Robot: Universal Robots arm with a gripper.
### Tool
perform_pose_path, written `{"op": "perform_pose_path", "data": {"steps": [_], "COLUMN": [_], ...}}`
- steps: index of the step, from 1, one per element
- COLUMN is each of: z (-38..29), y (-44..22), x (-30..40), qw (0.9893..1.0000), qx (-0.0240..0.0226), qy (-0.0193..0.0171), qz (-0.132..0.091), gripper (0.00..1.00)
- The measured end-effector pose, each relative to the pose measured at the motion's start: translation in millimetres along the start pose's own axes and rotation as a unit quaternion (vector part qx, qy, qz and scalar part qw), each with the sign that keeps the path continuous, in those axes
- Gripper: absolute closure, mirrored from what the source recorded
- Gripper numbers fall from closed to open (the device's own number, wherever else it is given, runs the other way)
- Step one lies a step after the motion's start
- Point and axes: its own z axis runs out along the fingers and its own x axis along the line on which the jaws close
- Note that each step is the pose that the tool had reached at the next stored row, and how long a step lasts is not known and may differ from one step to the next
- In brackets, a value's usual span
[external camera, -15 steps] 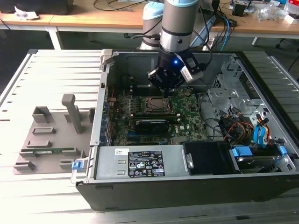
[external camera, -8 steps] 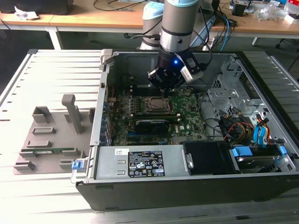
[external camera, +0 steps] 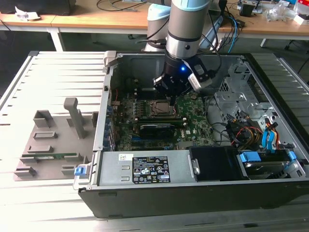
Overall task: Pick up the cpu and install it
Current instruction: 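Install the second cpu locking lever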
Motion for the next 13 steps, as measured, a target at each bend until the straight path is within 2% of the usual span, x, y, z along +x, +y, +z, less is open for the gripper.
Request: {"op": "perform_pose_path", "data": {"steps": [3,5,6,7,9,11,13], "z": [0.7,1.2,2.1,2.8,3.8,4.3,5.7], "y": [-13.7,-20.3,-31.5,-38.7,-44.2,-45.9,-46.4], "x": [0.9,1.4,3.2,6.5,13.2,16.9,24.2], "qw": [1.0,1.0,0.9999,0.9996,0.9992,0.999,0.9987], "qx": [0.0,0.0,-0.0136,-0.0282,-0.0395,-0.0441,-0.05], "qy": [0.0,0.0,-0.0009,-0.0019,-0.0026,-0.003,-0.0034], "qz": [0.0,0.0,0.0,0.0,0.0,0.0,-0.001], "gripper": [0.89,0.89,0.89,0.89,0.89,0.89,0.89]}}
